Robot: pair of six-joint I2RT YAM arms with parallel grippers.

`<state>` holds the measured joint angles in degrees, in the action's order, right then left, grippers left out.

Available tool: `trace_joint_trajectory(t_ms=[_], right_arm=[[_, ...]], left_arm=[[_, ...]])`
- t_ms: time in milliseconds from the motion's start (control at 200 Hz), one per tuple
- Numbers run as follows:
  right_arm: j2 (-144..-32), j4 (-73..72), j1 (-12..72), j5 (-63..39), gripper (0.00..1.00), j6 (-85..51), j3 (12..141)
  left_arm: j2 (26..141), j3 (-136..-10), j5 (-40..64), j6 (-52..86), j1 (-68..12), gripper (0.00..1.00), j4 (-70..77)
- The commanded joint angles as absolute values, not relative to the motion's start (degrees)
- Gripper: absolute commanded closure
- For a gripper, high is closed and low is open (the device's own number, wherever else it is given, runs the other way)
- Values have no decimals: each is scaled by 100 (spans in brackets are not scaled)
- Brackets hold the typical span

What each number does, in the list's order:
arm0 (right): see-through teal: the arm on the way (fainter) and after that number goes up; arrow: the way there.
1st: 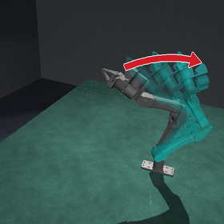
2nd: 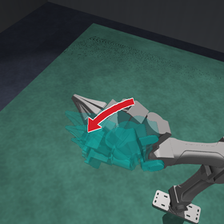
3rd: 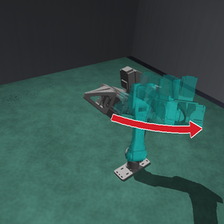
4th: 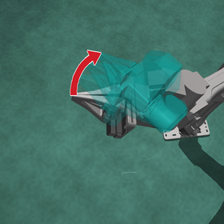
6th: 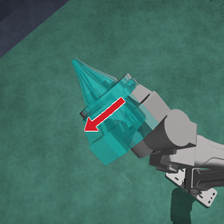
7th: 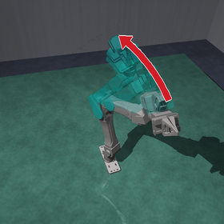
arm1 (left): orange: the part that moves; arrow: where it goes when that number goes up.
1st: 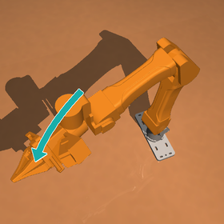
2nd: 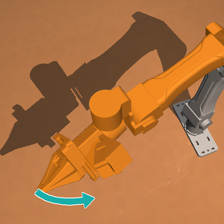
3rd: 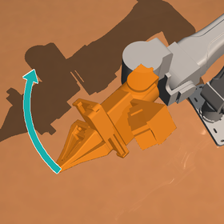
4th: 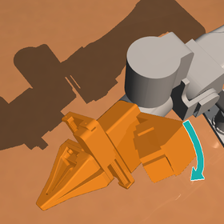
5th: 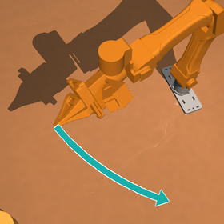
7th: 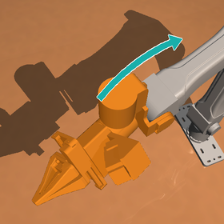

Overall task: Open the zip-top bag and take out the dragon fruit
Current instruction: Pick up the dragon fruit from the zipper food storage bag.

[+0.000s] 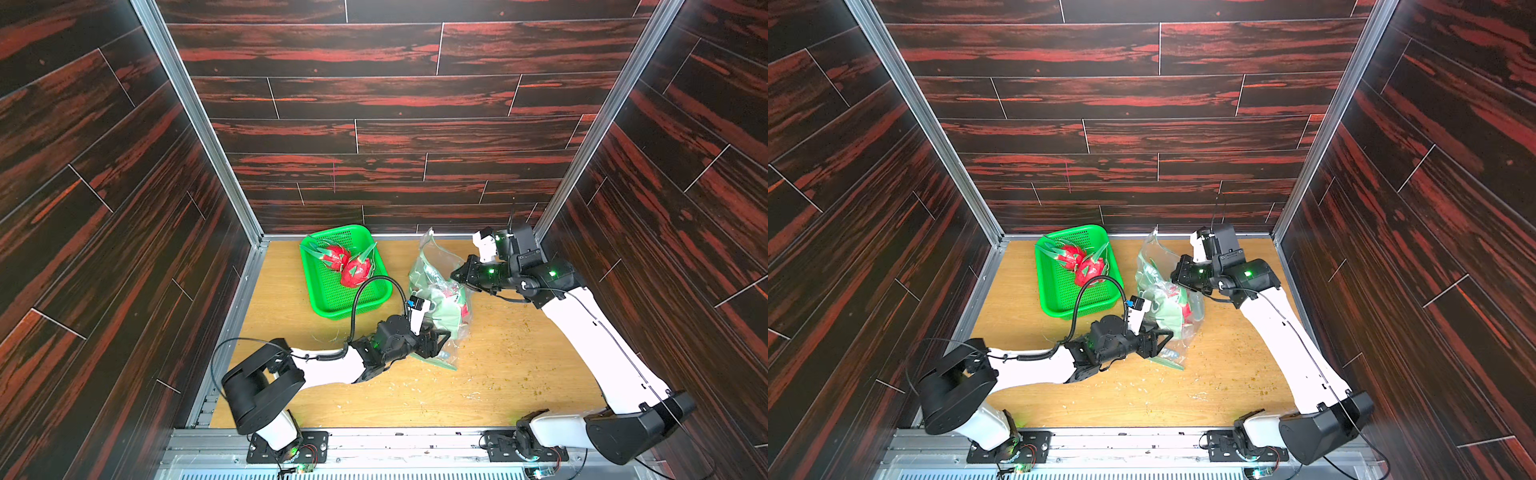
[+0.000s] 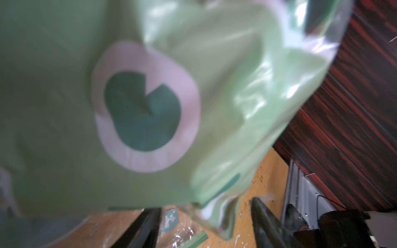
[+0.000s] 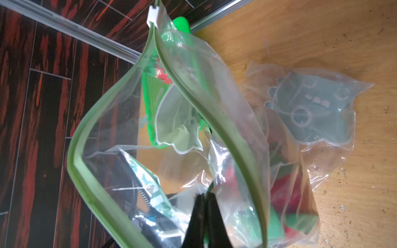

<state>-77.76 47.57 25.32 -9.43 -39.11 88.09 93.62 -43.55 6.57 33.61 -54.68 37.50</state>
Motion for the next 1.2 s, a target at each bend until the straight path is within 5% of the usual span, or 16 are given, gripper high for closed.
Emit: trace_joint_trajectory(t_ms=[0,381,1193], right_arm=[[-7482,3935,2514,-933,100,-4152,8852],[-7449,3806,2439,-936,100,-4271,8811],[-8179,4407,1988,-1363,100,-3735,10581]], left_arm=[[9503,-4587,638,3546,-5500,45,4032],[9738,-4605,945,3439,-5495,100,4458],[10440,-4563,992,3076,-5500,100,4109]])
